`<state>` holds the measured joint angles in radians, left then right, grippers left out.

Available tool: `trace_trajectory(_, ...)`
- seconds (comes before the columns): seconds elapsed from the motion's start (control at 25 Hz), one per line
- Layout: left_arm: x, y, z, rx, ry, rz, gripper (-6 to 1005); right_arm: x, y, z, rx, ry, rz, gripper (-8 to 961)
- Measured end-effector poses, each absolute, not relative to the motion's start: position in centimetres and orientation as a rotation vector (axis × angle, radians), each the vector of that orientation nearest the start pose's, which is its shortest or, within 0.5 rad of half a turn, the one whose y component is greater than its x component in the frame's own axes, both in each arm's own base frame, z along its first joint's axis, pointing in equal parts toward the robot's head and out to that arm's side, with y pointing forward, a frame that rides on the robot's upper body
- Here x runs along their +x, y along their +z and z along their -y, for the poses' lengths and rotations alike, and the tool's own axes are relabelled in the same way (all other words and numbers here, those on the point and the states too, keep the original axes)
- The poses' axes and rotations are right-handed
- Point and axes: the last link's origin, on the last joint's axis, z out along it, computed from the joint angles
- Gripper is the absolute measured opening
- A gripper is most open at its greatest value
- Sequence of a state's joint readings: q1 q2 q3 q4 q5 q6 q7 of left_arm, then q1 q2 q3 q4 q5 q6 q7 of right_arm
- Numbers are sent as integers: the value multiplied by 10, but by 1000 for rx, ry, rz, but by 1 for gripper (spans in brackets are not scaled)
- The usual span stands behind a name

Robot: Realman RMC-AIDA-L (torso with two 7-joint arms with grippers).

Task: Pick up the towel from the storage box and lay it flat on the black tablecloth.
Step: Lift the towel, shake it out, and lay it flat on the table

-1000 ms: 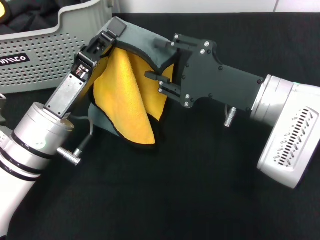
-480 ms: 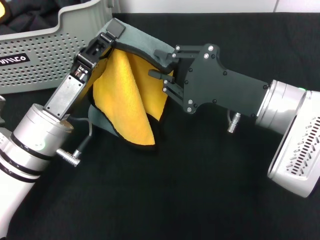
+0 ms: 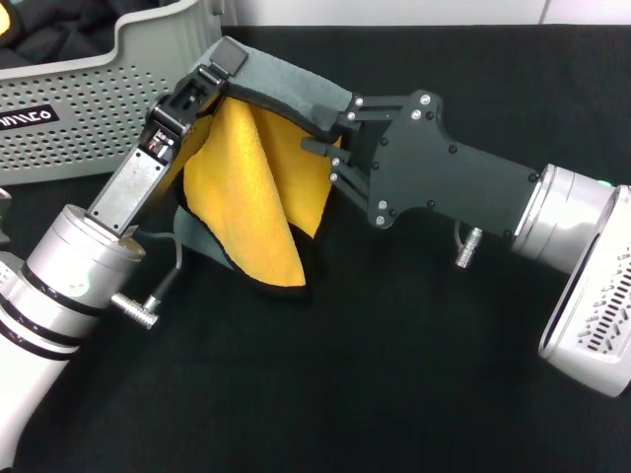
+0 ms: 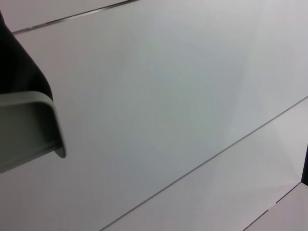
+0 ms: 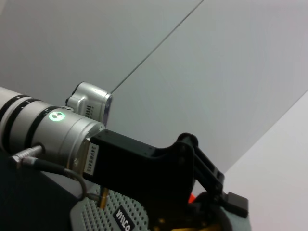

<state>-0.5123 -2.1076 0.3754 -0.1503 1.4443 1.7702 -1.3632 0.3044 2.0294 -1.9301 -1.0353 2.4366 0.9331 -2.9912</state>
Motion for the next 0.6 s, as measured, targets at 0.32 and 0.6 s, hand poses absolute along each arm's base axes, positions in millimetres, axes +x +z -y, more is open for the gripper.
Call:
trace_trajectory(0.32, -238, -36, -280, -1758, -1976, 1335, 16, 134, -57, -314, -2172, 756, 740, 133)
trace_trajectory(0.6, -237, -37, -280, -1770, -1973, 1334, 16, 135, -58, -315, -2174, 755, 737, 22)
